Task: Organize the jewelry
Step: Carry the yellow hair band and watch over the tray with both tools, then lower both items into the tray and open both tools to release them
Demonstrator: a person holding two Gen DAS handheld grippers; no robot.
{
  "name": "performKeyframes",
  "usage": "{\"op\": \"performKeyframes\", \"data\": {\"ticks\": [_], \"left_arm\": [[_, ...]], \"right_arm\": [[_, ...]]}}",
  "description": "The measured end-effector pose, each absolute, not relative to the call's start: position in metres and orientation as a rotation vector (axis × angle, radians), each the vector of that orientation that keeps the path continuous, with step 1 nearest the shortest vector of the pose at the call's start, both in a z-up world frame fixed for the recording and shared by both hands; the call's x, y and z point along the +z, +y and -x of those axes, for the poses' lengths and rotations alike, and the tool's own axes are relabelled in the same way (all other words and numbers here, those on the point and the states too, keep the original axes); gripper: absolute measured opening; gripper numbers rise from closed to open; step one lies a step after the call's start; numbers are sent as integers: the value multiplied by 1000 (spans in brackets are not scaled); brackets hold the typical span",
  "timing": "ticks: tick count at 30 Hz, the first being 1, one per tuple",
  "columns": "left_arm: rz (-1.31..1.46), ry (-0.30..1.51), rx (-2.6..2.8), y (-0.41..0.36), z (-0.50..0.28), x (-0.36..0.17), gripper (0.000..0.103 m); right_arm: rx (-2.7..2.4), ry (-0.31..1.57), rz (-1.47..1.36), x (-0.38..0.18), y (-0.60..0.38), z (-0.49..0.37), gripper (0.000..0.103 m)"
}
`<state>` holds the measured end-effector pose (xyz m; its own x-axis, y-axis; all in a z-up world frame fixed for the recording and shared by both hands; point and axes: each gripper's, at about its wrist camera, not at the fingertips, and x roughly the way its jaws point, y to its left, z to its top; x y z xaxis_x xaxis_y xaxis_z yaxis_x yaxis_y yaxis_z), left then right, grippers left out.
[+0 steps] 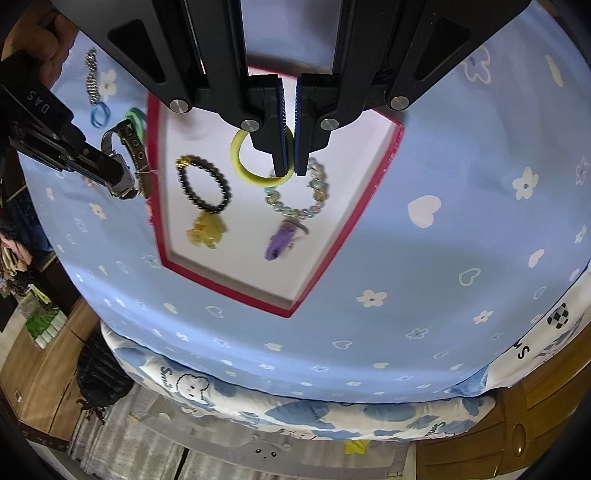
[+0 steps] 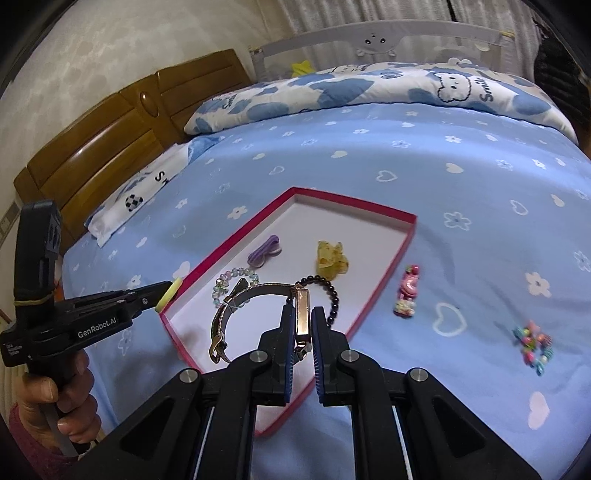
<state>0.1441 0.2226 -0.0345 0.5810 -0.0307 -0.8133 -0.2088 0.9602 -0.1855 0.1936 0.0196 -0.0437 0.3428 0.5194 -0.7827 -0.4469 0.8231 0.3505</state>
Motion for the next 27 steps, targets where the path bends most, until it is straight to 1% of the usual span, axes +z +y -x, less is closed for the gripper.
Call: {"op": "performKeyframes", "data": {"ticks": [10,23,27], "left_arm": [[215,996,148,229,-187,-65,3],[141,1051,172,220,-216,-95,3],[136,1052,177,219,-216,-96,6]], "right_arm": [[603,1121,-27,-90,44,-220,8],[614,1158,8,-110,54,-229,8],[617,1158,3,-110,55,-229,10]]}}
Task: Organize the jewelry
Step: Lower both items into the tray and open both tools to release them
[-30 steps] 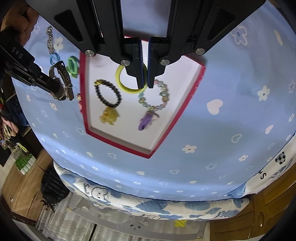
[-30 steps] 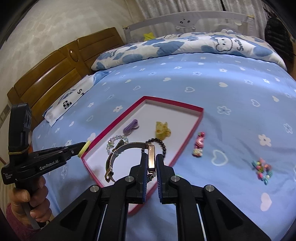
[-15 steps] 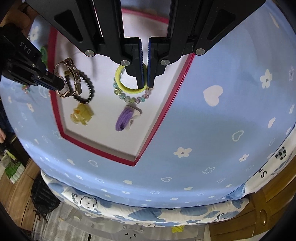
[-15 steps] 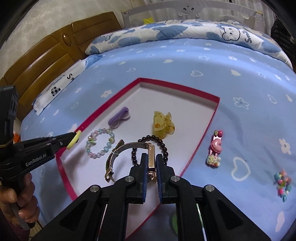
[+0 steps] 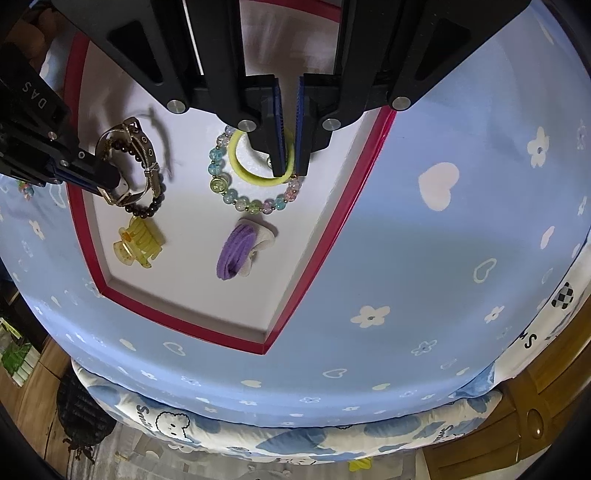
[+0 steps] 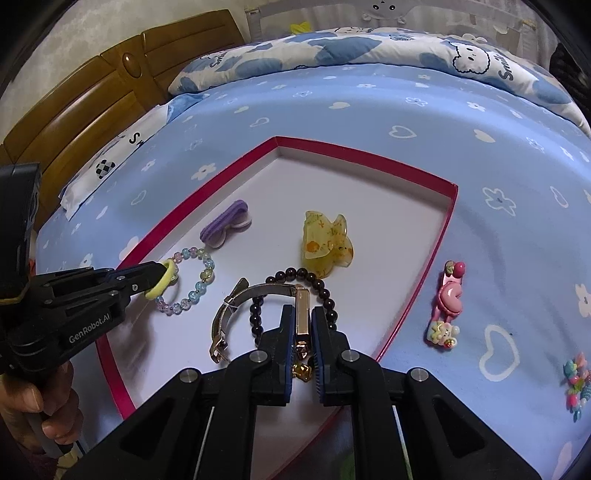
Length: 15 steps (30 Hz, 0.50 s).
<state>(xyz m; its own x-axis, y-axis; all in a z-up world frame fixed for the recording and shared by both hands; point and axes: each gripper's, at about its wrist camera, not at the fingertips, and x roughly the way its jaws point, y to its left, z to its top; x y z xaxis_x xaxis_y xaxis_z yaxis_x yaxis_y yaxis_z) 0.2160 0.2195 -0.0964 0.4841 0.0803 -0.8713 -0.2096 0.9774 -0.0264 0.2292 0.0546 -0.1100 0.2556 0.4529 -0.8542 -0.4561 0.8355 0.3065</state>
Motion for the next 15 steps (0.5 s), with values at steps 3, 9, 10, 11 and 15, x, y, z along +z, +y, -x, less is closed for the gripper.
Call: {"op": "performKeyframes", "data": {"ticks": [3,9,10,11,15], "left_arm": [[140,1057,179,221,-217,-98,13],[138,1054,187,221,-215,-99,19],[139,1054,189,221,-215,-99,19],[141,1052,190,221,-215,-98,20],[154,1039,185,222,-210,-93,32]], "right_arm": [[621,1158,-1,-110,55,-230,12],[630,1164,-29,-109,53,-232,14],[633,1164,-37,-109,53,-232,14],[635,1161,-44,-108,52,-232,14],[640,1142,-69,-101,47,-230,19]]}}
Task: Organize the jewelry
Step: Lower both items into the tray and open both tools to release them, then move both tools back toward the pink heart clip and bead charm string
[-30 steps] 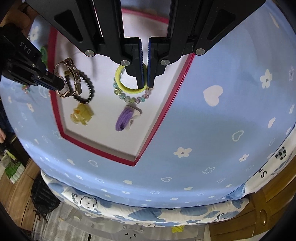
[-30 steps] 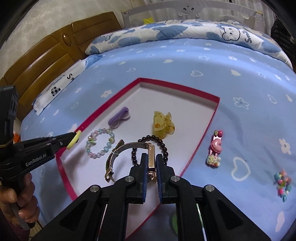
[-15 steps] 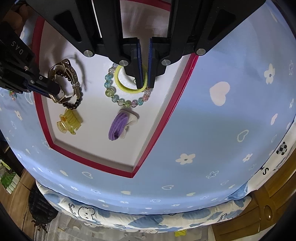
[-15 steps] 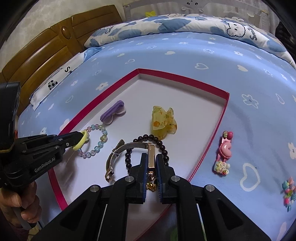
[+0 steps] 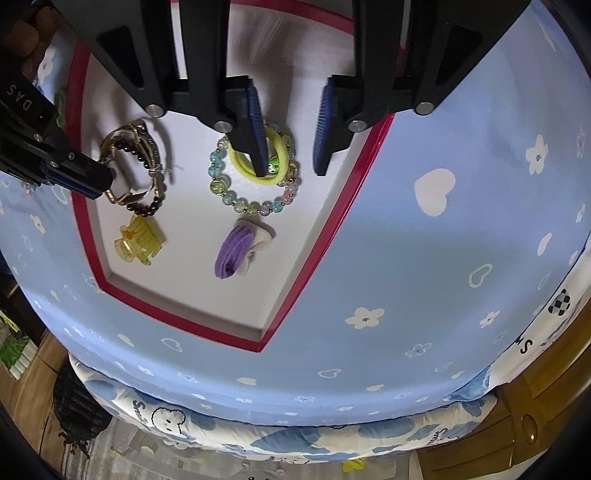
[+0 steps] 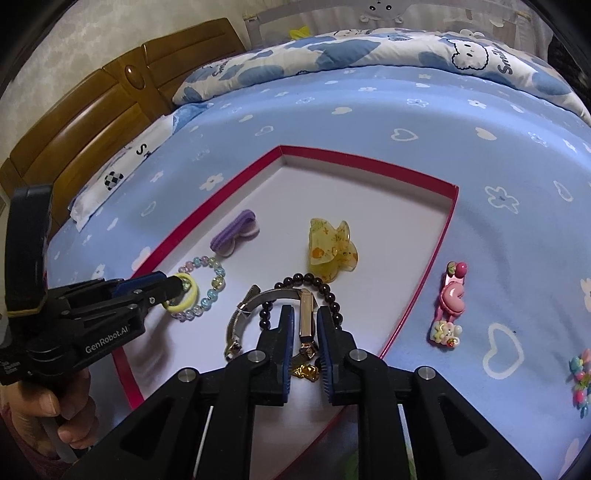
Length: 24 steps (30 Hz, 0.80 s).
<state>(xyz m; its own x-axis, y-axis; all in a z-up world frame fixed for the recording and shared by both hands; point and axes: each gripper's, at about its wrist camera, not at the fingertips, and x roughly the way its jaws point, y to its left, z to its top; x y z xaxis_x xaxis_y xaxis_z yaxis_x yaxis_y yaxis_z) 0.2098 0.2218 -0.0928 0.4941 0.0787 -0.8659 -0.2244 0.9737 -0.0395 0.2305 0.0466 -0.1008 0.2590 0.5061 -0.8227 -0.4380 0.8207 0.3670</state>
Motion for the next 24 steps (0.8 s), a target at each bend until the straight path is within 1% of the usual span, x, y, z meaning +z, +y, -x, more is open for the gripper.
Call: {"op": "performKeyframes", "data": {"ticks": [2,5,9,14,15,16,18,20,24], "left_arm": [[153,1027,188,221,-206,-89,36],[172,1009,189,222,-199,-81,39],[241,964,186,224,-184,-66,48],[303,904,172,220,-163,-47,57],[311,892,168,219,-159,-44,60],[317,882,163,217,-155,-40,62],[326,865,150,212,-148,-34,70],[329,853,140,208,-142,-29,74],[323,838,109,195,-132,-20,77]], "right_arm": [[640,1130,-80,-96,44,-230,22],[639,1118,-102,-89,38,-228,24],[620,1082,-148,-76,21,-223,30],[576,1037,-202,-57,-9,-214,34],[570,1031,-210,-55,-14,-213,38],[559,1020,-220,-51,-22,-210,44],[542,1003,-232,-44,-34,-206,49],[524,989,-238,-39,-47,-201,49],[484,965,-251,-29,-73,-191,49]]}}
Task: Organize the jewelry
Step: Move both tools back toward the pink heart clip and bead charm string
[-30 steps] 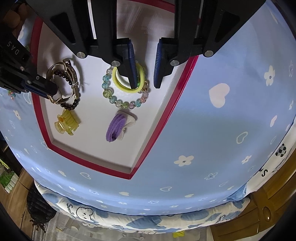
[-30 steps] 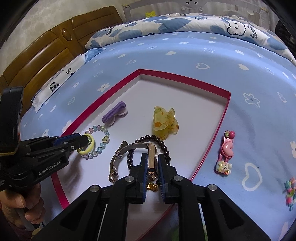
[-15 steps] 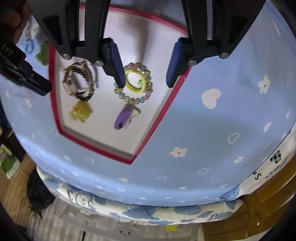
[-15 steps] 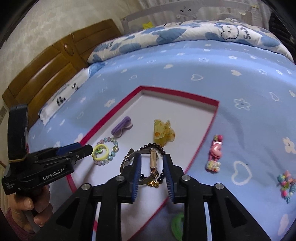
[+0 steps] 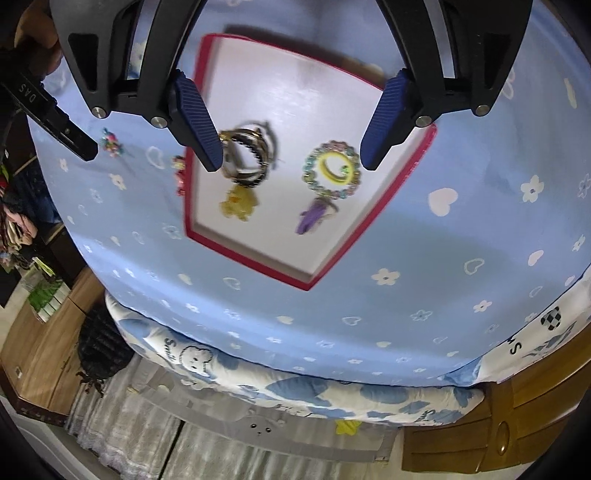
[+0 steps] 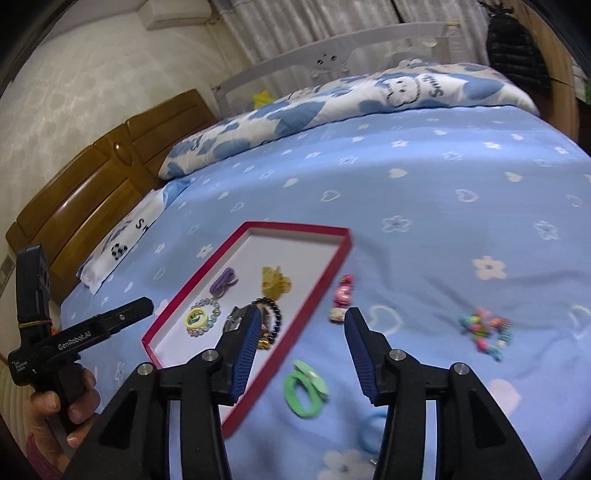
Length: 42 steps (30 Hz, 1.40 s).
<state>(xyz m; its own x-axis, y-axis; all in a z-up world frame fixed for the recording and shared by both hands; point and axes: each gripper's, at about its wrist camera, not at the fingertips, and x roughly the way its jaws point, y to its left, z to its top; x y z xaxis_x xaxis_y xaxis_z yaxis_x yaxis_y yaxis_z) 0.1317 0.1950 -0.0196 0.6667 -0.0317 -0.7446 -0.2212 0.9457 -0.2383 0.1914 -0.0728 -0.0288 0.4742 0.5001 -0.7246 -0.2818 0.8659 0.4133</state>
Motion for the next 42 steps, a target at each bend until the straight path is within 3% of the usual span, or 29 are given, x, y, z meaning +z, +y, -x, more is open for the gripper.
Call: {"op": "performKeyframes", "data": {"ticks": [25,42], "left_arm": [[174,864,-125,97,-143,2,78],[140,1035,-216,61,-214,-49,76]], "right_arm": [[293,931,-326,-19,-191,-156,50],[281,972,-351,-38,-206,-170,50]]}}
